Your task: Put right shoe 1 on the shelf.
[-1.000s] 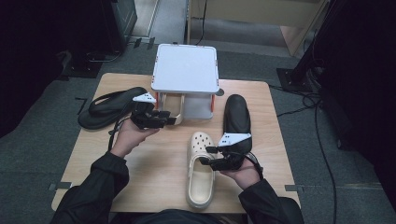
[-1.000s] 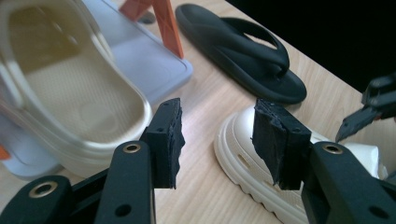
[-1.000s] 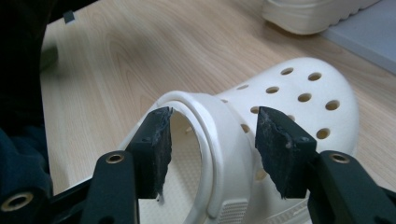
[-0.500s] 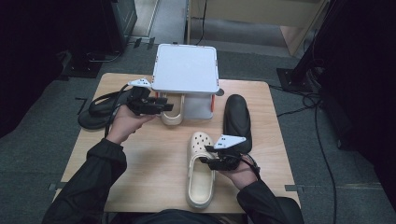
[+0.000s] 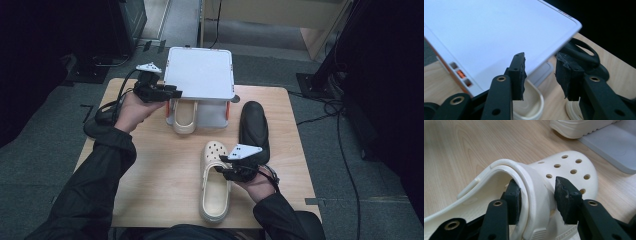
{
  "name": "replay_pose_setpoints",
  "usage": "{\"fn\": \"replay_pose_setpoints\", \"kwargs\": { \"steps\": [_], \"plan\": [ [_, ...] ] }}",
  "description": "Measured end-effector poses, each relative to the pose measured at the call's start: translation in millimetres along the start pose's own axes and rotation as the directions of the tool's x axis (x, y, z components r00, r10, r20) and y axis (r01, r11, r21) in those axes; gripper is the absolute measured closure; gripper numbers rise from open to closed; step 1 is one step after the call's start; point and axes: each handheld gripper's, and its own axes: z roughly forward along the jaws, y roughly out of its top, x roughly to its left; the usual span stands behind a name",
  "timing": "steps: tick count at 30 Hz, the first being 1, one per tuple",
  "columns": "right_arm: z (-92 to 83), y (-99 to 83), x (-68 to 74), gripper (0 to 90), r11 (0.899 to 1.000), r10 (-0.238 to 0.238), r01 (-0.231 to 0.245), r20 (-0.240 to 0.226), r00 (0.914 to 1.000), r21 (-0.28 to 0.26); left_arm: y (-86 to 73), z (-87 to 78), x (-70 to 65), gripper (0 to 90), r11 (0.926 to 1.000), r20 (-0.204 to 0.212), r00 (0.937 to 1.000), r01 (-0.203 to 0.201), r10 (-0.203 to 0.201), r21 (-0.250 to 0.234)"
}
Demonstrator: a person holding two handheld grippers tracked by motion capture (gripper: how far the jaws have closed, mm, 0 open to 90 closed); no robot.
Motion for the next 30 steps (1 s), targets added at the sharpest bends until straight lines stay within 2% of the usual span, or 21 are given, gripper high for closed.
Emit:
{"fn": "replay_pose_setpoints", "kwargs": {
  "steps": [2,10,11,17,20,23,24,26,29,30],
  "plan": [
    [-1.5,1.5,1.0,65.5,1.0,-0.023,0.023,0.018,0.9996,-0.009,1.1,1.5,5.0,60.8,1.0,-0.009,1.0,0.004,-0.004,-0.009],
    [-4.1,8.2,-1.1,71.4,0.999,-0.035,0.036,0.049,0.9982,-0.015,-1.6,9.9,16.3,61.4,0.9996,-0.039,0.999,0.022,-0.021,0.015],
    [-4.9,9.4,-2.4,72.2,0.999,-0.031,0.032,0.054,0.9981,-0.019,-2.5,11.9,18.7,61.7,0.9994,-0.048,0.9987,0.018,-0.017,0.031],
    [-8.2,16.2,-11.9,74.8,0.999,-0.023,0.025,0.071,0.9972,-0.029,-3.5,12.3,22.2,63.8,0.9993,-0.05,0.9985,0.023,-0.022,0.029],
    [-5.5,23.0,-21.5,75.3,0.999,-0.025,0.027,0.076,0.9968,-0.027,-3.1,12.0,21.7,64.4,0.9992,-0.055,0.9983,0.021,-0.019,0.035],
    [-2.0,28.0,-25.0,75.4,0.999,-0.042,0.044,0.091,0.995,-0.021,-3.0,12.3,20.9,64.8,0.9992,-0.059,0.9982,0.015,-0.012,0.037],
    [1.5,34.6,-29.7,75.4,0.998,-0.066,0.068,0.109,0.9919,-0.018,-2.5,12.4,20.5,64.9,0.9991,-0.063,0.998,0.013,-0.01,0.04],
    [2.6,37.0,-32.0,75.4,0.997,-0.07,0.072,0.112,0.9912,-0.015,-2.3,12.4,20.6,64.9,0.999,-0.062,0.9981,0.01,-0.007,0.043],
    [8.7,49.0,-46.3,75.4,0.996,-0.077,0.081,0.133,0.9882,-0.03,-2.5,12.2,21.9,65.6,0.999,-0.057,0.9983,0.016,-0.013,0.042],
    [8.7,49.0,-46.3,75.4,0.996,-0.077,0.081,0.133,0.9882,-0.03,-2.5,12.2,21.9,65.6,0.999,-0.057,0.9983,0.016,-0.013,0.042]
  ]
}}
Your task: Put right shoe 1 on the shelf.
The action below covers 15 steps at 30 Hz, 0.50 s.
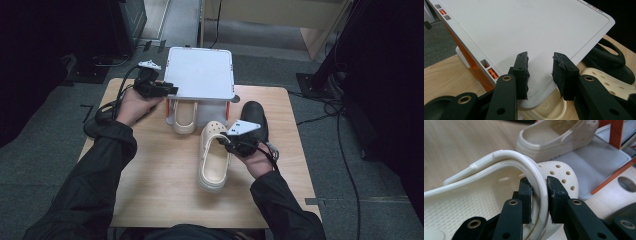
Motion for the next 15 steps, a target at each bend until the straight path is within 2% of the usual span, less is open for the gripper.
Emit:
{"fn": "replay_pose_setpoints", "kwargs": {
  "steps": [4,8,10,15],
  "plan": [
    [15.0,12.8,-17.6,75.3,1.0,-0.026,0.026,0.033,0.9991,0.003,0.1,0.2,-0.2,65.6,1.0,0.0,1.0,0.0,0.0,0.0],
    [25.5,16.8,-27.8,75.3,1.0,-0.023,0.023,0.052,0.9984,0.006,0.1,0.2,-0.1,65.6,1.0,0.001,1.0,-0.001,0.001,0.0],
    [34.8,21.1,-34.4,75.2,0.999,-0.038,0.038,0.054,0.9978,-0.001,0.2,0.3,-0.6,65.6,1.0,-0.001,1.0,-0.002,0.002,0.001],
    [52.0,25.1,-38.3,74.7,0.997,-0.075,0.074,0.061,0.9954,0.007,0.3,0.4,-0.9,65.7,1.0,0.0,1.0,-0.003,0.003,0.003]
  ]
}}
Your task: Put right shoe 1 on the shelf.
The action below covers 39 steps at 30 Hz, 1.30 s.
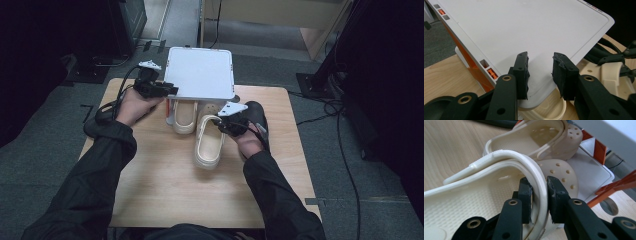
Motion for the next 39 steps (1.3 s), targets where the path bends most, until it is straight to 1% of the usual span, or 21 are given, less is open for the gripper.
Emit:
{"fn": "replay_pose_setpoints", "kwargs": {
  "steps": [3,4,7,9,10,12,13,14,15,19,21,23,25,26,27,28,29,32,33,37,39],
  "plan": [
    [7.4,-2.5,2.5,73.3,1.0,0.003,-0.003,0.004,1.0,0.013,0.0,-0.1,-0.3,65.7,1.0,0.002,1.0,-0.003,0.003,0.003],
    [8.6,-3.2,2.3,72.6,1.0,-0.016,0.016,0.007,0.9999,0.01,0.0,-0.1,-0.3,65.8,1.0,0.002,1.0,-0.003,0.003,0.003],
    [10.0,-6.0,4.3,69.2,1.0,-0.019,0.019,-0.01,0.9998,0.014,0.3,0.2,-1.6,65.7,1.0,0.001,1.0,-0.007,0.007,0.005],
    [10.2,-7.2,4.0,63.7,1.0,0.006,-0.005,-0.031,0.9995,0.029,0.3,0.3,-1.8,65.7,1.0,-0.001,1.0,-0.008,0.008,0.005],
    [10.4,-7.3,3.6,63.3,1.0,0.016,-0.015,-0.037,0.9992,0.027,0.3,0.3,-1.8,65.8,1.0,0.0,1.0,-0.008,0.008,0.005],
    [7.8,-8.0,3.4,59.6,0.999,0.04,-0.04,-0.043,0.9983,0.008,0.4,0.3,-1.8,65.8,1.0,-0.001,1.0,-0.007,0.007,0.005],
    [6.9,-7.9,3.3,56.8,0.999,0.046,-0.046,-0.042,0.998,0.007,0.4,0.4,-1.9,66.0,0.9999,-0.001,1.0,-0.009,0.009,0.005],
    [6.9,-7.9,3.3,56.8,0.999,0.046,-0.046,-0.042,0.998,0.007,0.4,0.4,-1.9,66.0,0.9999,-0.001,1.0,-0.009,0.009,0.005],
    [3.8,-7.0,2.6,54.1,0.998,0.063,-0.063,-0.049,0.9969,0.0,0.6,0.4,-2.0,66.1,0.9999,-0.001,1.0,-0.008,0.008,0.006],
    [-7.3,-3.3,1.3,52.1,0.994,0.107,-0.109,-0.071,0.9917,-0.026,0.8,0.7,-2.5,66.1,0.9999,-0.004,0.9999,-0.01,0.01,0.006],
    [-10.4,-2.1,0.8,52.0,0.993,0.113,-0.116,-0.079,0.9904,-0.035,0.8,0.7,-2.7,66.1,0.9999,-0.003,1.0,-0.009,0.009,0.007],
    [-18.0,0.1,1.6,52.7,0.989,0.137,-0.14,-0.09,0.9865,-0.038,0.8,0.7,-2.7,66.1,0.9999,-0.003,0.9999,-0.011,0.011,0.007],
    [-25.6,0.3,4.5,54.7,0.984,0.171,-0.176,-0.117,0.9782,-0.028,0.7,0.7,-2.9,66.6,0.9999,0.0,1.0,-0.008,0.008,0.007],
    [-25.6,0.3,4.5,54.7,0.984,0.171,-0.176,-0.117,0.9782,-0.028,0.7,0.7,-2.9,66.8,0.9999,0.0,1.0,-0.008,0.008,0.007],
    [-30.6,-0.6,7.3,57.7,0.979,0.198,-0.201,-0.144,0.9695,-0.009,0.6,0.1,-3.4,67.1,0.9999,0.002,1.0,-0.009,0.009,0.012],
    [-30.6,-0.6,7.3,57.7,0.979,0.198,-0.201,-0.144,0.9695,-0.009,0.6,0.1,-3.4,67.3,0.9999,0.002,1.0,-0.009,0.009,0.012],
    [-35.2,-4.7,12.8,60.9,0.976,0.211,-0.217,-0.161,0.9642,-0.021,0.5,-0.3,-3.2,67.6,0.9998,0.007,0.9999,-0.013,0.013,0.015],
    [-37.3,-9.5,18.3,62.8,0.974,0.219,-0.225,-0.173,0.9602,-0.01,0.6,-0.7,-3.1,69.4,0.9997,0.008,0.9999,-0.015,0.014,0.019],
    [-38.6,-15.0,23.8,64.3,0.971,0.232,-0.238,-0.184,0.9551,-0.008,0.5,-0.8,-3.6,69.8,0.9996,0.005,0.9997,-0.022,0.022,0.02],
    [-41.2,-21.8,31.2,68.3,0.968,0.244,-0.249,-0.195,0.95,-0.006,0.3,-1.1,-4.0,72.2,0.9995,0.01,0.9997,-0.023,0.023,0.022],
    [-43.0,-28.1,40.2,71.7,0.967,0.251,-0.256,-0.2,0.9471,0.001,0.2,-1.2,-3.7,73.0,0.9996,0.012,0.9998,-0.018,0.018,0.022]
  ]
}}
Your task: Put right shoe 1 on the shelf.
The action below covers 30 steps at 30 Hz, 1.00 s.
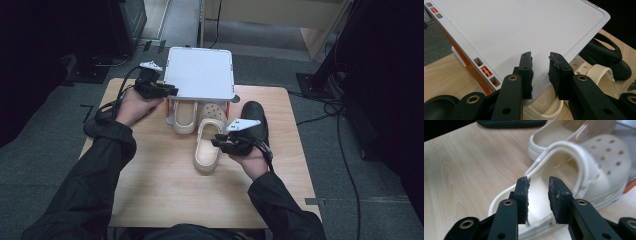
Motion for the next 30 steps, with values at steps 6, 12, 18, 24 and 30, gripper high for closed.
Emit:
{"fn": "replay_pose_setpoints", "kwargs": {
  "steps": [6,12,18,24,30],
  "plan": [
    [-4.3,-15.3,13.1,77.5,1.0,-0.009,0.009,-0.009,0.9999,0.004,-0.9,-0.2,0.0,73.5,1.0,0.0,1.0,0.004,-0.004,-0.006],
    [-10.3,-35.8,30.1,80.1,1.0,0.007,-0.006,-0.017,0.9998,0.025,-2.1,-0.2,0.0,75.0,0.9998,0.005,0.9999,0.014,-0.014,-0.013],
    [-2.4,-48.5,49.0,80.1,0.998,0.025,-0.023,-0.045,0.9987,0.056,-3.6,-0.3,-0.4,75.8,0.9996,0.009,0.9998,0.018,-0.018,-0.021],
    [14.5,-57.9,65.5,80.1,0.994,0.032,-0.023,-0.078,0.9965,0.107,-3.7,-0.3,0.2,75.8,0.9996,0.011,0.9998,0.016,-0.016,-0.022],
    [33.9,-63.6,67.1,80.3,0.987,0.028,-0.016,-0.069,0.9972,0.158,-3.6,-0.2,0.0,75.8,0.9997,0.01,0.9998,0.015,-0.015,-0.021]
  ]
}}
